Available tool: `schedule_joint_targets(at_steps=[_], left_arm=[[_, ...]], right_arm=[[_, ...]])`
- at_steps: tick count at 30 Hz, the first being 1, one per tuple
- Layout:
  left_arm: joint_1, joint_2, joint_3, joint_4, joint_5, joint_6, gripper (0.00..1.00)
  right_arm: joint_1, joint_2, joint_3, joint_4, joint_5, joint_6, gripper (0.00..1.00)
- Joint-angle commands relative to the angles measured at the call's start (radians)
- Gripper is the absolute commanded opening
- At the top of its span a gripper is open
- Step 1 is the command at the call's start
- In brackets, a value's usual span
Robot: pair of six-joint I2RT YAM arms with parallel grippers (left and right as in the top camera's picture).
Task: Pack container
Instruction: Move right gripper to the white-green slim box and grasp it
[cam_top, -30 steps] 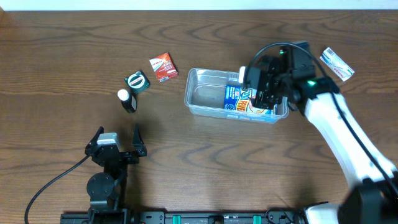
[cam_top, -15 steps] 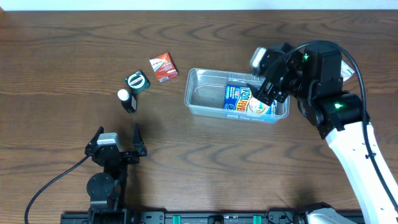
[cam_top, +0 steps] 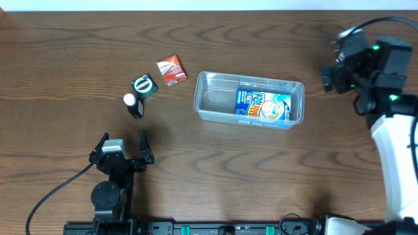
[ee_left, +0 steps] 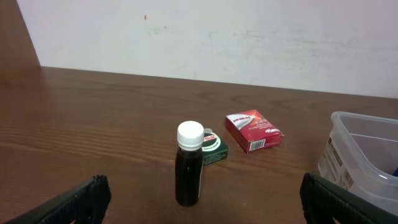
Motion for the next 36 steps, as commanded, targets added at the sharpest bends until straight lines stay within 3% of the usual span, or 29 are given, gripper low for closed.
schedule_joint_targets(at_steps=[1, 11, 27, 36], left_arm=[[0.006, -0.006, -0.018, -0.037, -0.009, 0.010, 0.98], [0.006, -0.006, -0.018, -0.037, -0.009, 0.010, 0.98], [0.006, -0.006, -0.018, -0.037, -0.009, 0.010, 0.98], [0.006, -0.006, -0.018, -0.037, -0.009, 0.010, 0.98]], right_arm=[[-0.068, 0.043, 0.043, 0.000, 0.005, 0.067, 0.99], [-0.159, 0.160, 0.069, 0.096, 0.010, 0.055, 0.99], [-0.161, 0.362, 0.069, 0.158, 0.055, -0.072, 0.99], [-0.169, 0.461, 0.069, 0.336, 0.092, -0.112, 0.99]])
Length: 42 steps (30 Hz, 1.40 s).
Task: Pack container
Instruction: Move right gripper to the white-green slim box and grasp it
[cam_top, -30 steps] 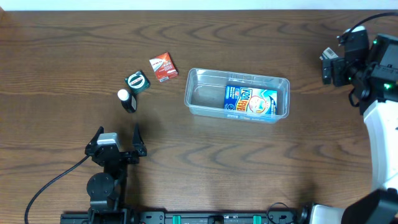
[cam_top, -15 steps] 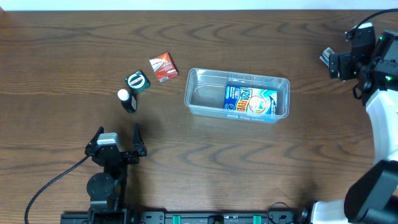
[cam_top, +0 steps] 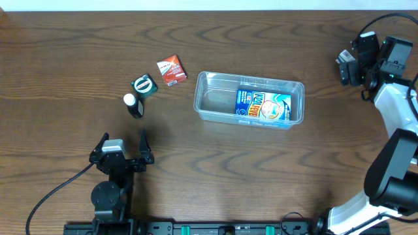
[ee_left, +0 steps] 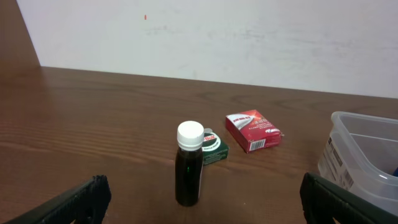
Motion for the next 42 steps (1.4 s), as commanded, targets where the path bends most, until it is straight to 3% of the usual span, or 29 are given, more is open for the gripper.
schedule_joint_targets(at_steps=[1, 16, 24, 42], left_arm=[[0.006, -0.006, -0.018, -0.037, -0.008, 0.010, 0.98], [0.006, -0.006, -0.018, -0.037, -0.008, 0.010, 0.98], [0.006, -0.006, -0.018, -0.037, -0.008, 0.010, 0.98], [0.006, -0.006, -0.018, -0.037, -0.008, 0.010, 0.98]], right_arm=[[-0.013, 0.045, 0.020, 0.049, 0.014, -0.017, 0.99], [-0.050, 0.211, 0.020, 0.223, -0.013, 0.064, 0.99], [-0.087, 0.213, 0.020, 0.217, -0.080, 0.095, 0.68], [-0.086, 0.229, 0.020, 0.218, -0.149, 0.096, 0.60]])
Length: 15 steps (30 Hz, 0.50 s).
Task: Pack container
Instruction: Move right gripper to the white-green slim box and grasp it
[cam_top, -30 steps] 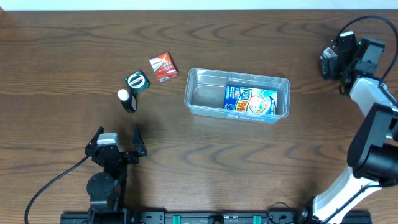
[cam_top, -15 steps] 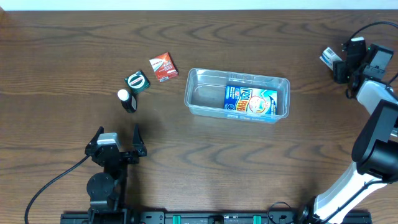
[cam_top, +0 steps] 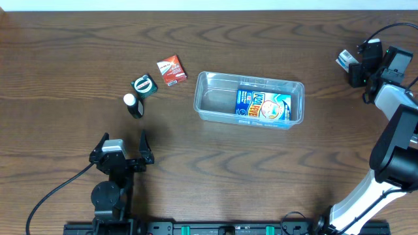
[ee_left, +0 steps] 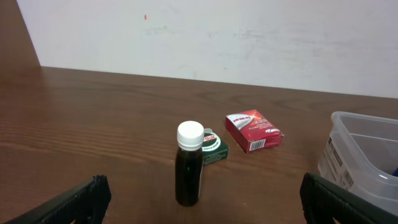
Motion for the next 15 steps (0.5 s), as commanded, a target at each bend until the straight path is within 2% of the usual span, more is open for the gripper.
schedule_joint_targets(at_steps=[1, 6, 9, 15], left_arm=[[0.006, -0.006, -0.018, -0.037, -0.008, 0.010, 0.98], [0.006, -0.006, -0.018, -0.037, -0.008, 0.010, 0.98], [0.006, -0.006, -0.018, -0.037, -0.008, 0.010, 0.98], [0.006, -0.006, -0.018, -0.037, -0.008, 0.010, 0.98]], right_arm=[[-0.005, 0.033, 0.016, 0.005, -0.028, 0.011, 0.61], [-0.005, 0.062, 0.016, 0.023, -0.046, 0.016, 0.60], [-0.005, 0.074, 0.016, 0.031, -0.046, 0.023, 0.57], [-0.005, 0.074, 0.017, 0.039, -0.046, 0.023, 0.36]])
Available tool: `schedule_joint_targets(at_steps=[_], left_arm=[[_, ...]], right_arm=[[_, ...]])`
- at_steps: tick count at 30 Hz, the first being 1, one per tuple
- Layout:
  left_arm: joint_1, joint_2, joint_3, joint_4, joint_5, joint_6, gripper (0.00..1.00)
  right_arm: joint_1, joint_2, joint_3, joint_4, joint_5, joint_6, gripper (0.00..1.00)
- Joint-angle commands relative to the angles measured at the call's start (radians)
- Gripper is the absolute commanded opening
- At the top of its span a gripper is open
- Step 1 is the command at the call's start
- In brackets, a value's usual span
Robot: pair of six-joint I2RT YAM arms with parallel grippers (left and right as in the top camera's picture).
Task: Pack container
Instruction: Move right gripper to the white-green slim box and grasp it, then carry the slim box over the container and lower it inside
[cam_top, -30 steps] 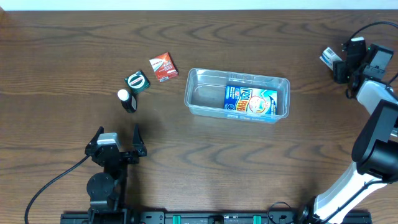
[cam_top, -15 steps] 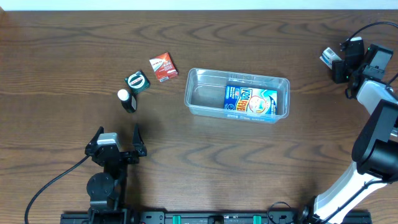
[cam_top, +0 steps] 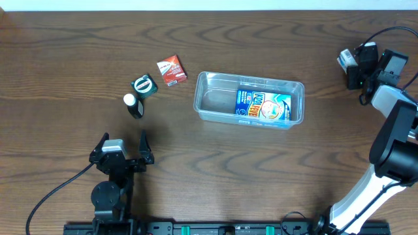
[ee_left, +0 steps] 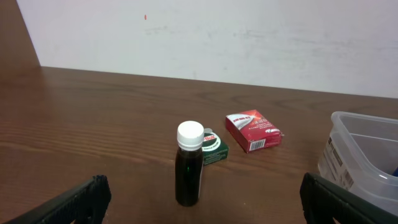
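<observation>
A clear plastic container [cam_top: 215, 98] stands mid-table with a blue box [cam_top: 263, 106] lying in its right half. Left of it are a red box [cam_top: 171, 70], a green tin [cam_top: 144, 85] and a dark bottle with a white cap [cam_top: 133, 104]. In the left wrist view the bottle [ee_left: 189, 165] stands in front of the tin [ee_left: 213, 148] and the red box [ee_left: 253, 131], with the container [ee_left: 364, 149] at the right. My left gripper [cam_top: 124, 138] [ee_left: 204, 210] is open near the front edge, short of the bottle. My right gripper [cam_top: 353, 62] sits at the far right; its jaws are not readable.
The table is dark wood, with a white wall behind it in the left wrist view. The right arm's white links [cam_top: 392, 130] run down the right edge of the table. The left arm's base and cable [cam_top: 108, 196] are at the front left.
The right arm has shifted slightly at the far right edge. The left gripper, the container and the loose items are where they were.
The right gripper was first right of the container, near the table's right side. Then it stood farther right and toward the back, and it has stayed near that corner. The left gripper stayed open in front of the bottle, and no item moved.
</observation>
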Motion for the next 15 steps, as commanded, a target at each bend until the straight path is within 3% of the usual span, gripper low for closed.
schedule_joint_targets(at_steps=[1, 5, 15], left_arm=[[0.006, -0.006, -0.018, -0.037, -0.009, 0.010, 0.98], [0.006, -0.006, -0.018, -0.037, -0.009, 0.010, 0.98], [0.006, -0.006, -0.018, -0.037, -0.009, 0.010, 0.98]], right_arm=[[-0.005, 0.018, 0.018, 0.002, -0.013, 0.019, 0.33], [-0.005, 0.011, 0.019, 0.002, -0.013, 0.056, 0.15], [-0.002, -0.089, 0.019, -0.030, -0.017, 0.130, 0.01]])
